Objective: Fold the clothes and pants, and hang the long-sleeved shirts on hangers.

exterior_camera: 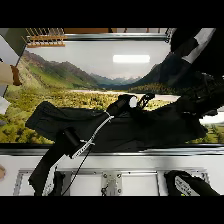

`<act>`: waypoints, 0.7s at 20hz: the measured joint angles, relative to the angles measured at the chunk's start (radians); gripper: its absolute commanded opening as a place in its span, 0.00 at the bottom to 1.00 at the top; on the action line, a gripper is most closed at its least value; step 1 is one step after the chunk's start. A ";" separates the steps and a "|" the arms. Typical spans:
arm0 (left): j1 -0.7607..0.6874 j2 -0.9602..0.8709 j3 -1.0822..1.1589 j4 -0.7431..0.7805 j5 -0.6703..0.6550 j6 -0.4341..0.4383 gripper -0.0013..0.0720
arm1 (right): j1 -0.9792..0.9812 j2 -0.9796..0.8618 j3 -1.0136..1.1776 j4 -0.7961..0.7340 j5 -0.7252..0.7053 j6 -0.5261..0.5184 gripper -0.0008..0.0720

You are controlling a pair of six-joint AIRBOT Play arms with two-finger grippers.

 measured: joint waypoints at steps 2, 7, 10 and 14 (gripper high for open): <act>-0.007 -0.006 0.005 0.000 -0.003 -0.006 0.04 | 0.073 0.013 0.006 -0.002 0.003 0.053 0.04; 0.028 0.013 0.009 0.004 -0.026 -0.015 0.04 | 0.241 0.022 0.011 -0.005 0.003 0.169 0.04; 0.100 0.068 0.009 0.010 -0.035 -0.015 0.04 | 0.322 0.023 0.012 -0.001 -0.019 0.240 0.04; 0.235 0.171 0.009 0.068 -0.053 -0.015 0.04 | 0.413 0.010 0.012 0.015 -0.071 0.321 0.04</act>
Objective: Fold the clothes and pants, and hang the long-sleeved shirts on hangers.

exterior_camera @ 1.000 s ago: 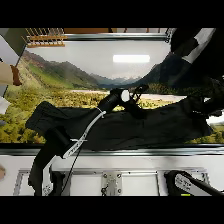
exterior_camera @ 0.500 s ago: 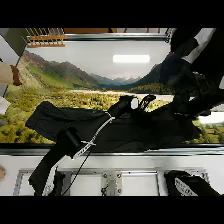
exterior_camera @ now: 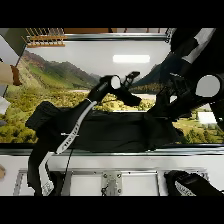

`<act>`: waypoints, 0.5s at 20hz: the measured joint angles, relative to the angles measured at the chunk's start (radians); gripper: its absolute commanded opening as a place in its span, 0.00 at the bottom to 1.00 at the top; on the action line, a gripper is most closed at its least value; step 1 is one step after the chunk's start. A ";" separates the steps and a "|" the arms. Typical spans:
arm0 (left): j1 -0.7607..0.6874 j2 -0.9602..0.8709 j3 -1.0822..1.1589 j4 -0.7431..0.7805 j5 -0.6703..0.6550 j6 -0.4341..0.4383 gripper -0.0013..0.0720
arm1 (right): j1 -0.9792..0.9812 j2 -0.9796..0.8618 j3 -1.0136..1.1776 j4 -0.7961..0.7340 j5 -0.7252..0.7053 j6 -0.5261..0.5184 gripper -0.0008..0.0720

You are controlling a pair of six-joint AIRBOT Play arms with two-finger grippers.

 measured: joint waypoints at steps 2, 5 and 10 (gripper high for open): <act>0.076 0.055 0.000 0.036 -0.020 0.000 0.04 | 0.042 -0.023 0.000 0.027 -0.033 0.027 0.04; 0.196 0.138 0.000 0.074 -0.055 0.000 0.04 | 0.114 -0.079 0.000 0.068 -0.111 0.065 0.04; 0.374 0.271 0.000 0.095 -0.098 0.000 0.04 | 0.246 -0.211 0.000 0.132 -0.283 0.095 0.04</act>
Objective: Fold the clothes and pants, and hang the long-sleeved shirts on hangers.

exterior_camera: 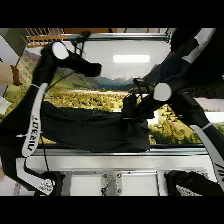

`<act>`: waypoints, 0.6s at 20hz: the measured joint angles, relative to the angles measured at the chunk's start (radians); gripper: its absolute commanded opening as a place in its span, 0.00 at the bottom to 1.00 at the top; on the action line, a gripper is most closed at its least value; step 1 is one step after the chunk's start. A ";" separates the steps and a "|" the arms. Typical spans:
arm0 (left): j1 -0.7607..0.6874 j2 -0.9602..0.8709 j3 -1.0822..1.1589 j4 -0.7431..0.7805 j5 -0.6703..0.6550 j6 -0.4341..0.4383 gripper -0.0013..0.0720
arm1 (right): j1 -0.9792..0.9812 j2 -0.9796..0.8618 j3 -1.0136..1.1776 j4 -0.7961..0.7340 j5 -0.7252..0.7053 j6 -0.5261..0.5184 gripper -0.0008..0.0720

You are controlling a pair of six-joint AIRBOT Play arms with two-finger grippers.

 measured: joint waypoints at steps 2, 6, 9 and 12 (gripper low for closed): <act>0.053 0.045 0.000 0.002 -0.017 0.000 0.04 | 0.050 -0.059 0.000 0.014 -0.081 0.013 0.05; 0.122 0.115 -0.008 0.005 -0.050 0.004 0.04 | 0.146 -0.166 0.000 0.059 -0.258 0.024 0.76; 0.143 0.185 -0.079 0.005 -0.042 0.008 0.04 | 0.195 -0.206 0.000 0.127 -0.372 -0.015 0.85; 0.151 0.270 -0.211 0.006 -0.010 0.008 0.04 | 0.197 -0.188 0.000 0.182 -0.427 -0.090 0.85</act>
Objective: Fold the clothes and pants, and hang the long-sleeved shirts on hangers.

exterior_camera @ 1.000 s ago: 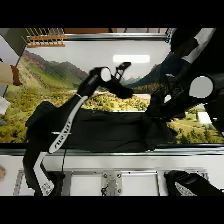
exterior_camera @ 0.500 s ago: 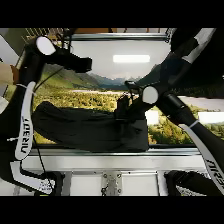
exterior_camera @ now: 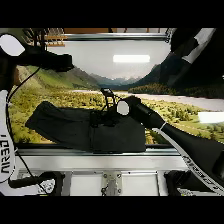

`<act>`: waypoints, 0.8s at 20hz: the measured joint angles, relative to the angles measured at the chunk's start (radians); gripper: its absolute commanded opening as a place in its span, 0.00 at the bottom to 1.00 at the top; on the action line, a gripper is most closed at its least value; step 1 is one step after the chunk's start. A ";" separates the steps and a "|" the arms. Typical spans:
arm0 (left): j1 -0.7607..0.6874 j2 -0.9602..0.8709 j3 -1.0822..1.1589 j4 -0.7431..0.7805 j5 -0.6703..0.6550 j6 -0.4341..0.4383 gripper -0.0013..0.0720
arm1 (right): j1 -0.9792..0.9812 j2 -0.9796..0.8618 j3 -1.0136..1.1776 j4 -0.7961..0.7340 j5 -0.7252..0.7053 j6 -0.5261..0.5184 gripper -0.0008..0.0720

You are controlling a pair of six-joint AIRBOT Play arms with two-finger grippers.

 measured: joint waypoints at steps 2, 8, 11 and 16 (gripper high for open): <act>0.002 0.059 -0.105 0.000 0.019 0.000 0.04 | -0.042 0.049 -0.010 0.004 0.029 -0.058 0.85; 0.000 0.229 -0.436 -0.005 0.092 0.004 0.04 | -0.356 0.317 -0.283 -0.145 0.203 -0.154 0.85; -0.026 0.291 -0.573 -0.008 0.124 0.004 0.04 | -0.593 0.427 -0.504 -0.159 0.237 -0.229 0.85; -0.118 0.341 -0.721 -0.011 0.188 -0.001 0.04 | -0.856 0.422 -0.739 0.056 0.167 -0.518 0.85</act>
